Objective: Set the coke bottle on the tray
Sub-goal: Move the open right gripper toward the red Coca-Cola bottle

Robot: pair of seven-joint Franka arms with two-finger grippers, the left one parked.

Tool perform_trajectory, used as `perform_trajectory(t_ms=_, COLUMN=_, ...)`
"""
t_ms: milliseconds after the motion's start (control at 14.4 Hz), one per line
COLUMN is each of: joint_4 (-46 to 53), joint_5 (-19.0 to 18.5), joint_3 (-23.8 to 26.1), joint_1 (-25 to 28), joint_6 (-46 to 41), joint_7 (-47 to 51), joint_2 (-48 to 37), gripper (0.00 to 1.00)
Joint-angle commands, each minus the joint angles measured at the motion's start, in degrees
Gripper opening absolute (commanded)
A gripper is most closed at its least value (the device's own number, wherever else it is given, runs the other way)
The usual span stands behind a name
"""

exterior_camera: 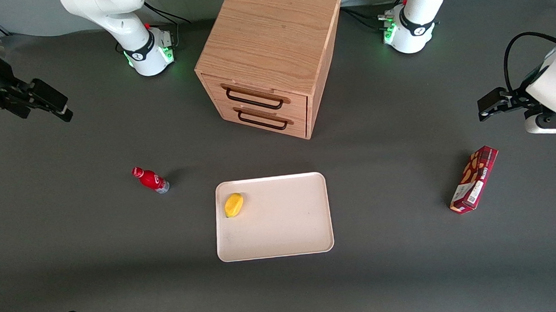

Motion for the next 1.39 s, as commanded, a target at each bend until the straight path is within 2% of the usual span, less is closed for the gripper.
perform_trajectory(t_ms=0, joint_4=2.40, joint_5=1.08, joint_3=0.24, joint_1=-0.07, joint_6=-1.79, joint_7=0.25, joint_2=0.73, gripper=1.00)
perform_trajectory(t_ms=417, joint_4=1.78, joint_5=1.08, joint_3=0.15, joint_1=-0.60, joint_6=-2.23, joint_7=-0.45, joint_2=1.24, gripper=1.00)
perform_trajectory(t_ms=625, joint_4=-2.51, joint_5=1.17, joint_3=0.15, joint_1=-0.78, joint_6=-0.40, joint_7=-0.46, joint_2=2.38, gripper=1.00)
perform_trajectory(t_ms=764, joint_4=-8.90, joint_5=1.08, joint_3=0.15, joint_1=-0.86, joint_6=5.73, joint_7=-0.46, joint_2=2.56, gripper=1.00)
perform_trajectory(t_ms=1319, joint_4=-38.80, joint_5=0.64, joint_3=0.15, joint_1=-3.15, joint_6=39.05, joint_7=-3.53, joint_2=2.65, gripper=1.00)
